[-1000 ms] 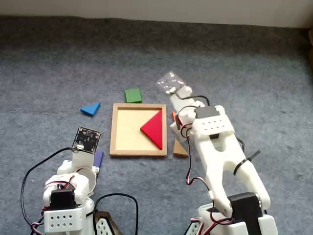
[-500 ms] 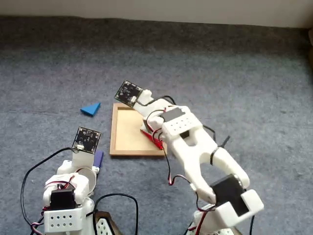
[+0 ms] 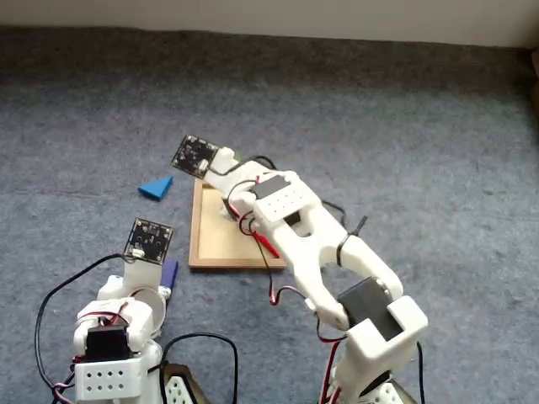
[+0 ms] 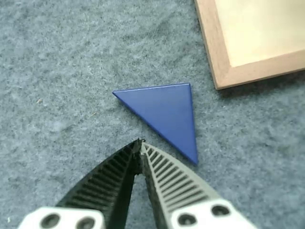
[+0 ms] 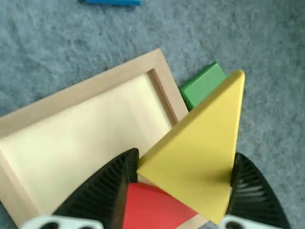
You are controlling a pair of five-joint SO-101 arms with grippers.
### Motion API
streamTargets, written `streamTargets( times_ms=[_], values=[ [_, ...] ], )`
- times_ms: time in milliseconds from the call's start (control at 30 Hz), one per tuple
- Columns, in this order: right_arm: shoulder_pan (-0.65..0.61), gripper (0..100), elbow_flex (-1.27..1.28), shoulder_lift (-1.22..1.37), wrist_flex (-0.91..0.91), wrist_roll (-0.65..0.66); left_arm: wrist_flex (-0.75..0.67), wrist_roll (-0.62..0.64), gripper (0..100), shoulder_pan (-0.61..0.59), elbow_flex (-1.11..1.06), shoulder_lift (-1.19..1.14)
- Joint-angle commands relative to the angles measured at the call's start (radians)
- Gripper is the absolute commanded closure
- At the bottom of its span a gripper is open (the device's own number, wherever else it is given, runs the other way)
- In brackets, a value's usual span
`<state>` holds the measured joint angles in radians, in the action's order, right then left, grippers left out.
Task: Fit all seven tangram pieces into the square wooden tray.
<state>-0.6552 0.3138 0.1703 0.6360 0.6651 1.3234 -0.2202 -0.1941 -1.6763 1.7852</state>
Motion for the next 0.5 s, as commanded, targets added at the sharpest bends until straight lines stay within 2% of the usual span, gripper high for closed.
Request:
streamTargets(
  times_ms=[0, 67, 300, 467],
  values=[
    [-0.024, 66.4, -0.056, -0.019, -0.01, 0.011, 0.005, 0.003, 99, -0.004, -0.019, 0.025],
    [-0.031, 63.0, -0.056, -0.019, 0.004, 0.011, 0.005, 0.003, 99, -0.004, -0.019, 0.025],
    [-0.033, 62.7, -0.11, -0.058, 0.225, 0.011, 0.005, 0.003, 99, -0.004, -0.019, 0.025],
    [-0.033, 65.6, -0.151, -0.231, 0.478, 0.008, 0.005, 0.003, 99, -0.004, -0.019, 0.025]
  ],
)
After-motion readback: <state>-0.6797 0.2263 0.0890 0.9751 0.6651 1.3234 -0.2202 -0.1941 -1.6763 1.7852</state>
